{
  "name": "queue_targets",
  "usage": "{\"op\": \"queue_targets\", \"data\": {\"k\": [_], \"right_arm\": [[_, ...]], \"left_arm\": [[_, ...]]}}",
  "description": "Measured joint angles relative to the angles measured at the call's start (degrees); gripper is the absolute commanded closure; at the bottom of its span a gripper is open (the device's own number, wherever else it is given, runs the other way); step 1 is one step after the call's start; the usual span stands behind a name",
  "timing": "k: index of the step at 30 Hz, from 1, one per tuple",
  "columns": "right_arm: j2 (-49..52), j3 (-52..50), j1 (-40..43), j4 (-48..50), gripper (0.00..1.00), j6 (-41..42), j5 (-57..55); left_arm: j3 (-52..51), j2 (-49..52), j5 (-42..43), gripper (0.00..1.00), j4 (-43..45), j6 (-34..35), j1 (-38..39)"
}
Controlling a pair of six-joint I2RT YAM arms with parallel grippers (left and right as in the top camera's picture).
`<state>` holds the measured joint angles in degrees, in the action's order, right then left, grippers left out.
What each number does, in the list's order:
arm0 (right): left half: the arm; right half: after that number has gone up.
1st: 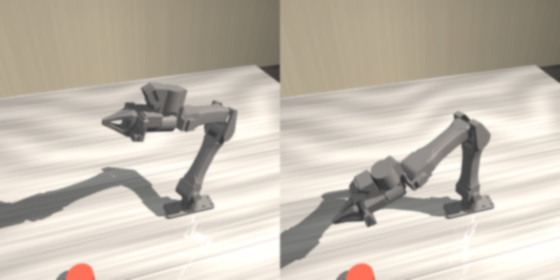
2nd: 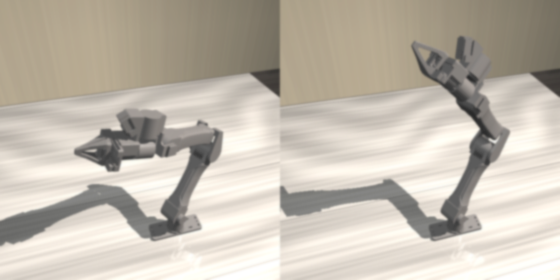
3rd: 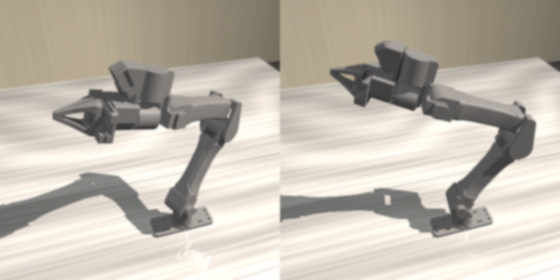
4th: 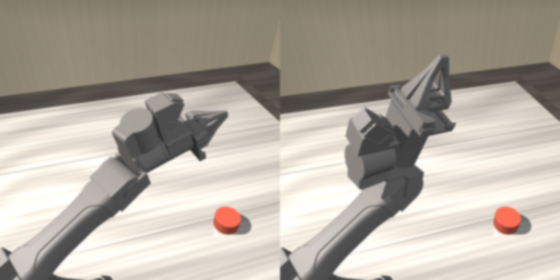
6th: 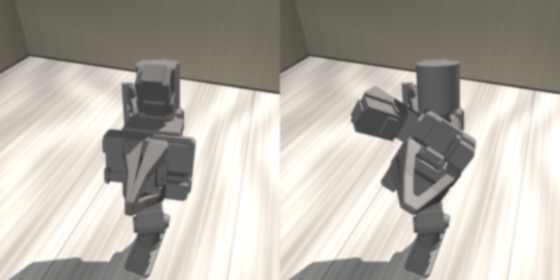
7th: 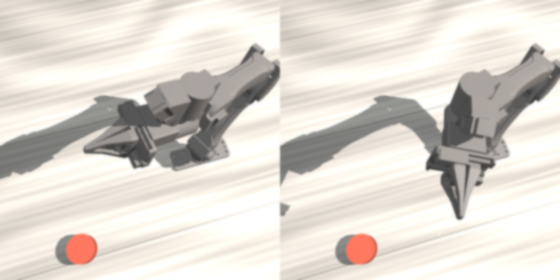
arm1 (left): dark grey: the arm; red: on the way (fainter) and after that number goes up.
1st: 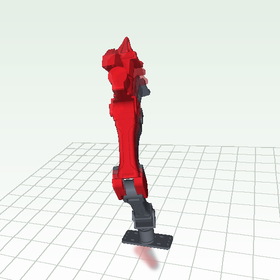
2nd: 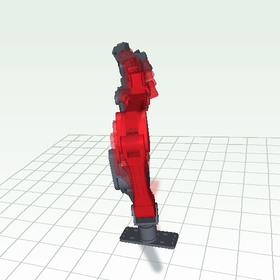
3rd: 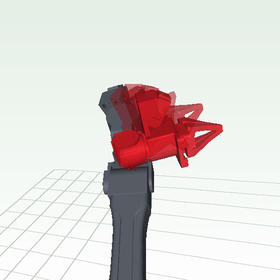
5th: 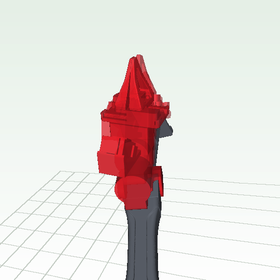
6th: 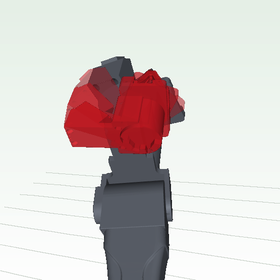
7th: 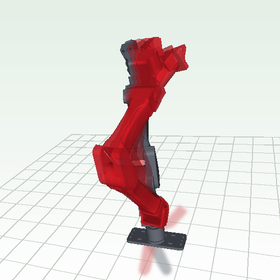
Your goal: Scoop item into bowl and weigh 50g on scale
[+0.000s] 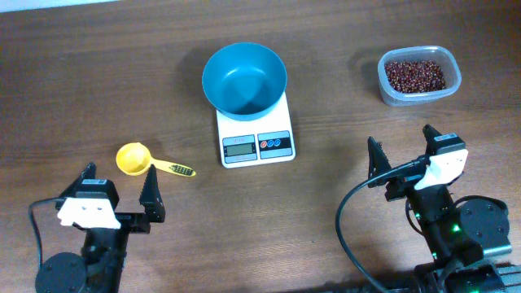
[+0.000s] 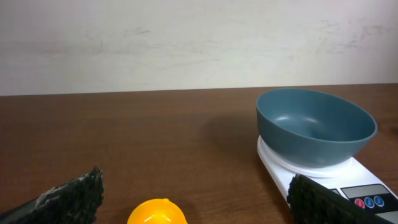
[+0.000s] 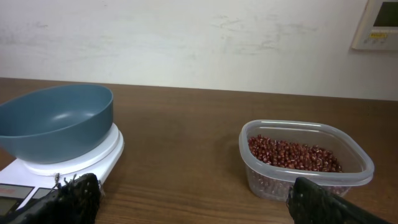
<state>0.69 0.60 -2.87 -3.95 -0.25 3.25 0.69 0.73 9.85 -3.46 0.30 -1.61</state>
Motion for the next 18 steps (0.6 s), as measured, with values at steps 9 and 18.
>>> {"op": "queue_targets", "data": {"k": [9, 18], "right_arm": [[0.0, 0.0, -0.02, -0.24, 0.02, -0.04, -3.48], [0.0, 0.0, -0.02, -0.24, 0.01, -0.02, -3.48]], "left_arm": [[0.0, 0.0, 0.0, 0.01, 0.0, -0.02, 0.0], [0.0, 0.0, 0.0, 0.02, 0.0, 0.0, 0.0]]}}
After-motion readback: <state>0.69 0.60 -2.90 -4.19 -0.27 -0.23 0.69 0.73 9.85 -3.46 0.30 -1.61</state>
